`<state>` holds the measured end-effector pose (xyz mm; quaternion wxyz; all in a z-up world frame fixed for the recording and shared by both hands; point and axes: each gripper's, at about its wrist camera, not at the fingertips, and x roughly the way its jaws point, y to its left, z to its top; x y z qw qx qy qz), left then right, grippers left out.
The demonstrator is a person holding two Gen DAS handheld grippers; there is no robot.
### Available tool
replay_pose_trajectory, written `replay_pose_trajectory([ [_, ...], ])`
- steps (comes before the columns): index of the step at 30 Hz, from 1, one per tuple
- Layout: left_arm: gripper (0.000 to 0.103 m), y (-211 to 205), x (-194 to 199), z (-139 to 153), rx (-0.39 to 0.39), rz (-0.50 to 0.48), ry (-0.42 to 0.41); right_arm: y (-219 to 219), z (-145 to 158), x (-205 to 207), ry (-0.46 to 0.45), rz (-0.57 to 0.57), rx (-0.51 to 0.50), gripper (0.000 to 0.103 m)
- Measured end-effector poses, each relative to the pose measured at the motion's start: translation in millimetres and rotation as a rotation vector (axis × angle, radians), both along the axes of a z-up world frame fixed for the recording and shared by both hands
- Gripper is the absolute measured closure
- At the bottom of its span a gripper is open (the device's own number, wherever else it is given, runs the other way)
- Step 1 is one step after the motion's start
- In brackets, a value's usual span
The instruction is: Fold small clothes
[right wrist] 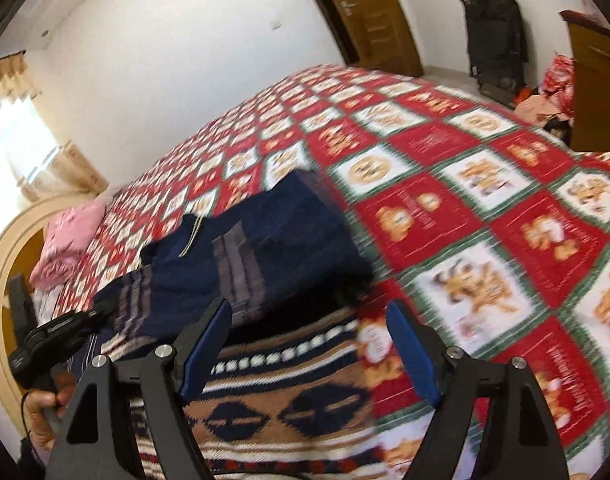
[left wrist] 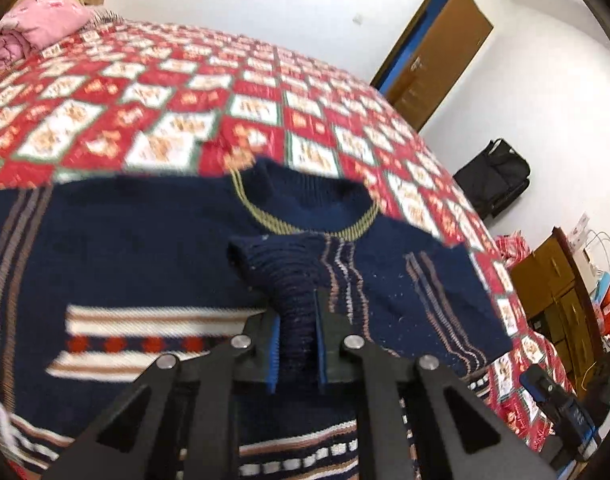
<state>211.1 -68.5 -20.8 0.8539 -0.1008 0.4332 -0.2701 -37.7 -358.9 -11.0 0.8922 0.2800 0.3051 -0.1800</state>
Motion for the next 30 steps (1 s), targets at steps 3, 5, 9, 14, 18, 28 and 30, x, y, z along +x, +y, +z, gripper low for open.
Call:
replay_pose_trajectory([
  [3, 0.089, 21, 7, 13, 0.01, 0.046, -0.031, -6, 4, -3, -0.004, -0.016, -0.01, 0.023],
  [5, 0.089, 32, 15, 12, 0.037, 0.064, -0.037, -6, 3, 0, 0.003, -0.01, -0.015, 0.023],
  [9, 0.088, 27, 27, -12, 0.149, 0.052, -0.018, 0, 0, 11, 0.017, 0.033, -0.027, 0.023],
  [14, 0.078, 32, 35, -31, 0.248, 0.108, -0.018, -10, 25, 12, -0.013, 0.0, -0.118, 0.046],
  [18, 0.061, 44, 20, -8, 0.301, 0.177, -0.121, -13, 32, 24, 0.001, 0.016, -0.148, 0.046],
  [28, 0.043, 29, -17, -15, 0.357, 0.155, -0.176, 39, -31, 90, 0.149, 0.215, -0.089, 0.046],
  [30, 0.043, 25, -13, -27, 0.398, 0.165, -0.147, 39, -45, 95, 0.197, 0.221, -0.074, 0.046],
])
